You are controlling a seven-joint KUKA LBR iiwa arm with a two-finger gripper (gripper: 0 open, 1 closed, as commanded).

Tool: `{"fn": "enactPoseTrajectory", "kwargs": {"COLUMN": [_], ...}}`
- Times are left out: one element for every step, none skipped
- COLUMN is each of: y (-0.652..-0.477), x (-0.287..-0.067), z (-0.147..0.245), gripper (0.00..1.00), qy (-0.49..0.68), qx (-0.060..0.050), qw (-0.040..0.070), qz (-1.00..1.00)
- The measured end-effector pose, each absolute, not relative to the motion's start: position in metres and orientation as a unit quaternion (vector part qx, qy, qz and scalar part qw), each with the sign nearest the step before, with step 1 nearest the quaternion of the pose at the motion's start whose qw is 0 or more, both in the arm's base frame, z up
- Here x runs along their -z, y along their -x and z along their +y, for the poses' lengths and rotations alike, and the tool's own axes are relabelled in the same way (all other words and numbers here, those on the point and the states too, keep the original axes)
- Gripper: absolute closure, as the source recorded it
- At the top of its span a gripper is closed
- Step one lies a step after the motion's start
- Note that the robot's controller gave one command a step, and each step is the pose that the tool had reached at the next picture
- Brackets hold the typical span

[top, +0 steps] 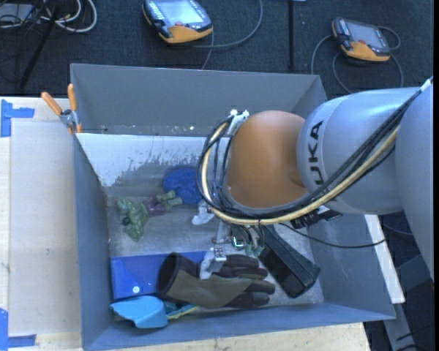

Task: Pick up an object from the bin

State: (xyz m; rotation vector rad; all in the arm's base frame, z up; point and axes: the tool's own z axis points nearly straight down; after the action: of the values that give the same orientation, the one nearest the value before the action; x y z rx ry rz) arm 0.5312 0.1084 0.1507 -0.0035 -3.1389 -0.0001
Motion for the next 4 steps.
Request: {"fn": "enactPoseTrajectory", "kwargs": {"y": [-0.531,-0.515,-0.521,-0.521], "x": [-0.151,-0.098,-0.080,-0.080], "z": [0.108,0.103,0.099,0.099], "gripper": [0.00,0.00,1.00,1.00], "qy": [0.001,-0.027,0.057,0.057], "qx": [0.000,0.000,0.005,0.005], "qw": [0.001,-0.002,-0.004,-0.004], "qz": [-1.000,-1.000,-0.998,-0.998]}}
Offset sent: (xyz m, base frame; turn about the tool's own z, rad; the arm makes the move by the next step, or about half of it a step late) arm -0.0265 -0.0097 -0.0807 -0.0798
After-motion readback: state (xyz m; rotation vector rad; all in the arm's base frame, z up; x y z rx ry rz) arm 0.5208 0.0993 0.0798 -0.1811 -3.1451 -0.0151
